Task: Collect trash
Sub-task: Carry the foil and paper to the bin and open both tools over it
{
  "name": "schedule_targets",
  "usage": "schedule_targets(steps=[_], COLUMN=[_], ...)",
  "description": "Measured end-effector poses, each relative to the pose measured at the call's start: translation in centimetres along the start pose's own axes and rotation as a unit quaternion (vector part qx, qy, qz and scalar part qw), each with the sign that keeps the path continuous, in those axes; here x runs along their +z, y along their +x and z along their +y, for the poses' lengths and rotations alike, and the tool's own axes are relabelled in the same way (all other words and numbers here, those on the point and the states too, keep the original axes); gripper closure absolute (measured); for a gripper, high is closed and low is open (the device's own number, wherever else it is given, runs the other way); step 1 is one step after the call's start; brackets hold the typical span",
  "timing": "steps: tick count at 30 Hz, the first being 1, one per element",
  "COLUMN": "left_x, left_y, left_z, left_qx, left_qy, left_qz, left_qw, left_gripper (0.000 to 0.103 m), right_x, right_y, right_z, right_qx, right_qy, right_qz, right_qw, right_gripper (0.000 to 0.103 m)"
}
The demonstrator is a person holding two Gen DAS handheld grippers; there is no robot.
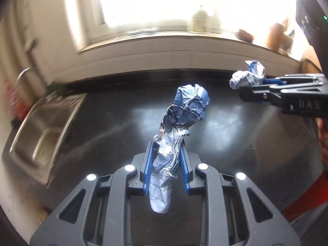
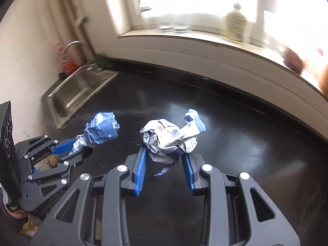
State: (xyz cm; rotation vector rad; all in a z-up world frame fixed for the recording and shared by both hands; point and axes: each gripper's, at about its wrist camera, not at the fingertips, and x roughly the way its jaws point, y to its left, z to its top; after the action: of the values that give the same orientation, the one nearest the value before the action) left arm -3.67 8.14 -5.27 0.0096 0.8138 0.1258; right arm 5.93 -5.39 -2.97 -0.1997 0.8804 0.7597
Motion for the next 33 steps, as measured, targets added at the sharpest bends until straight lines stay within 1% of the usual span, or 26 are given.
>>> schedule_targets(steps=[2, 3, 4, 6, 7, 8, 9, 10, 11, 12, 14, 15, 16, 18, 20, 23, 24, 26, 29, 30, 31, 32, 33], left_x=[-1.6, -3.0, -3.9, -7.3, -8.5, -10.0, -12.2, -14.1, -16.6, -18.1, -22.0, -23.4, -24.9, -27.4, -29.7, -32.3, -33.3, -34.8, -35.6, -36.0, -36.4, -36.6, -36.9], left_y=[-1.5, -2.6, -3.3, -4.9, -5.5, -6.0, -6.6, -7.1, -7.6, -8.0, -8.4, -8.4, -8.3, -7.7, -6.3, -4.2, -3.2, -2.1, -0.7, -0.3, -0.1, 0.0, 0.0], left_z=[2.9, 4.9, 6.2, 9.8, 11.0, 12.4, 14.0, 15.3, 16.9, 17.8, 19.7, 20.3, 20.8, 21.6, 22.3, 23.1, 23.4, 23.8, 24.0, 24.1, 24.3, 24.5, 24.7], left_qx=[0.035, 0.058, 0.074, 0.115, 0.129, 0.143, 0.160, 0.173, 0.186, 0.194, 0.209, 0.214, 0.217, 0.215, 0.212, 0.207, 0.203, 0.197, 0.190, 0.187, 0.180, 0.175, 0.171], left_qy=[-0.034, -0.059, -0.073, -0.116, -0.132, -0.150, -0.173, -0.191, -0.216, -0.232, -0.266, -0.275, -0.285, -0.302, -0.315, -0.323, -0.327, -0.331, -0.335, -0.339, -0.345, -0.350, -0.357], left_qz=[0.004, 0.008, 0.011, 0.029, 0.037, 0.046, 0.060, 0.073, 0.087, 0.096, 0.117, 0.125, 0.132, 0.143, 0.159, 0.174, 0.183, 0.192, 0.195, 0.197, 0.194, 0.189, 0.183], left_qw=[0.9988, 0.9965, 0.9945, 0.9861, 0.9822, 0.9771, 0.9701, 0.9634, 0.9545, 0.9483, 0.9337, 0.9291, 0.9242, 0.9178, 0.9115, 0.9068, 0.9044, 0.9024, 0.9021, 0.9009, 0.9006, 0.9005, 0.9000], left_gripper=[0.079, 0.079, 0.079, 0.079, 0.079, 0.079, 0.079, 0.079, 0.079, 0.079, 0.079, 0.079, 0.079, 0.079, 0.079, 0.079, 0.079, 0.079, 0.079, 0.079, 0.078, 0.075, 0.063], right_x=[0.4, 0.5, 0.5, 0.1, -0.2, -0.7, -1.4, -2.0, -2.8, -3.9, -5.6, -6.9, -7.8, -10.1, -12.0, -14.2, -15.0, -15.8, -16.6, -16.8, -17.0, -17.0, -17.2], right_y=[1.2, 1.8, 2.8, 4.9, 5.6, 6.5, 7.4, 8.0, 8.7, 9.6, 11.0, 12.1, 12.7, 14.8, 16.3, 19.4, 20.6, 22.2, 24.0, 24.6, 25.1, 25.7, 26.2], right_z=[3.5, 5.5, 7.9, 12.9, 14.8, 17.5, 20.1, 21.9, 24.0, 26.5, 29.7, 31.5, 32.5, 34.8, 36.7, 38.5, 38.9, 39.2, 39.7, 39.8, 39.8, 39.8, 39.7], right_qx=[0.030, 0.046, 0.068, 0.111, 0.126, 0.145, 0.164, 0.176, 0.190, 0.205, 0.223, 0.232, 0.235, 0.238, 0.237, 0.227, 0.221, 0.213, 0.204, 0.202, 0.206, 0.208, 0.207], right_qy=[-0.031, -0.048, -0.067, -0.102, -0.115, -0.136, -0.158, -0.174, -0.191, -0.211, -0.233, -0.245, -0.251, -0.271, -0.285, -0.306, -0.310, -0.317, -0.325, -0.326, -0.324, -0.321, -0.319], right_qz=[0.007, 0.012, 0.021, 0.044, 0.053, 0.063, 0.074, 0.082, 0.091, 0.104, 0.124, 0.139, 0.148, 0.173, 0.189, 0.216, 0.225, 0.239, 0.255, 0.259, 0.266, 0.274, 0.280], right_qw=[0.999, 0.998, 0.995, 0.988, 0.984, 0.978, 0.971, 0.966, 0.959, 0.950, 0.938, 0.931, 0.927, 0.917, 0.909, 0.899, 0.897, 0.893, 0.888, 0.886, 0.884, 0.883, 0.881], right_gripper=[0.070, 0.070, 0.070, 0.070, 0.070, 0.070, 0.070, 0.070, 0.070, 0.070, 0.070, 0.070, 0.070, 0.070, 0.070, 0.070, 0.069, 0.069, 0.069, 0.068, 0.066, 0.054, 0.037])
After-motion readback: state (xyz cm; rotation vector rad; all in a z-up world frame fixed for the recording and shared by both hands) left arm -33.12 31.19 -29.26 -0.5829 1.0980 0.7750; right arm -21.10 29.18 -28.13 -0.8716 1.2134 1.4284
